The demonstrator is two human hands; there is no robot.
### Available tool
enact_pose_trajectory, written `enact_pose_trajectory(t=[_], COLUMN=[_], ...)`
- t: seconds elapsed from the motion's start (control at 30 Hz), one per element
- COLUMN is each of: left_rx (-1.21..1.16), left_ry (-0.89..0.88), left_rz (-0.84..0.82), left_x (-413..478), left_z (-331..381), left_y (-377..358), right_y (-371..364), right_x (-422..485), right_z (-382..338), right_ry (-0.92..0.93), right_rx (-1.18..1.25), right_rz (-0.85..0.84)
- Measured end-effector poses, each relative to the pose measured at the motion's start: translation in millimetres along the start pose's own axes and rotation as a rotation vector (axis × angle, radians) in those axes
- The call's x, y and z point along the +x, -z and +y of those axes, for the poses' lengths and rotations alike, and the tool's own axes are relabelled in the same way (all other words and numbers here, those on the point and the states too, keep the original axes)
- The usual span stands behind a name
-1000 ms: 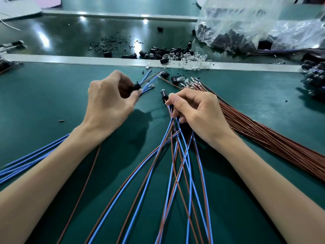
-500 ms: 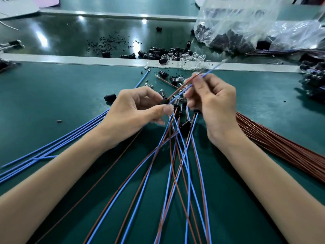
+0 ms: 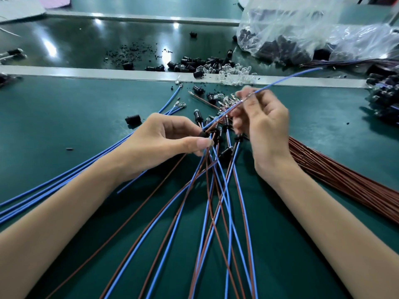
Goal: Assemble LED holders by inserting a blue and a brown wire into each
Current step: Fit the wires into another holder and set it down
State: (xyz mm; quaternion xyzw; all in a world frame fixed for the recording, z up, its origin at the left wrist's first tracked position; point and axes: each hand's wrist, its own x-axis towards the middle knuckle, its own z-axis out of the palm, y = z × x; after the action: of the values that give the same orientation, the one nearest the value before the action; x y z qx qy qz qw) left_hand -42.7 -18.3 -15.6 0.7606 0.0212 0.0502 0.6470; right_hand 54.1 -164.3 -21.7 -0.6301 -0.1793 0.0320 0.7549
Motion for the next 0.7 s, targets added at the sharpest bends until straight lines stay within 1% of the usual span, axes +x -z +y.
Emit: enact_pose_trajectory(t=[0.07,0.1,0.13,0.17,0.23,0.27,0.3,0.33,0.37,0.43,0.47,0.5,0.53,0.63,0.7], left_rx=[-0.021,-0.029,-0.033,-0.034,-0.026,-0.025,-0.029,-0.033,-0.034,-0.034,-0.038,-0.042,-0.04,-0.02,0.002], left_ry=[-0.012,-0.016,-0.019,-0.02,-0.02,-0.021,-0.022,-0.027,-0.036,-0.057,-0.066,-0.074,-0.081,-0.102,-0.116], left_rz=[0.011,0.01,0.006,0.0,0.003,0.011,0.02,0.03,0.038,0.045,0.046,0.048,0.06,0.152,0.218], left_x=[0,0,0,1,1,1,1,1,1,1,1,1,1,4,6], left_z=[0,-1,-1,-1,0,0,0,0,-1,-2,-2,-2,-2,-4,-7], left_y=[-3,-3,-3,-2,1,1,1,0,-1,-3,-3,-3,-3,-2,-2], right_y=[-3,-6,-7,-7,-4,-1,1,0,-1,-4,-5,-5,-5,-1,1], right_x=[-6,-9,-9,-9,-4,-1,0,-1,-3,-8,-9,-8,-8,-3,-2], right_z=[4,5,6,5,2,0,-1,0,2,5,6,6,4,-3,-6], right_ry=[0.072,0.118,0.146,0.148,0.124,0.099,0.072,0.053,0.052,0.112,0.143,0.153,0.147,0.113,0.118], right_rx=[-0.212,-0.317,-0.353,-0.319,-0.175,-0.118,-0.093,-0.096,-0.157,-0.389,-0.463,-0.468,-0.41,-0.134,-0.05], right_rz=[-0.192,-0.236,-0.222,-0.167,-0.005,0.042,0.038,-0.028,-0.126,-0.297,-0.326,-0.316,-0.28,-0.129,-0.093])
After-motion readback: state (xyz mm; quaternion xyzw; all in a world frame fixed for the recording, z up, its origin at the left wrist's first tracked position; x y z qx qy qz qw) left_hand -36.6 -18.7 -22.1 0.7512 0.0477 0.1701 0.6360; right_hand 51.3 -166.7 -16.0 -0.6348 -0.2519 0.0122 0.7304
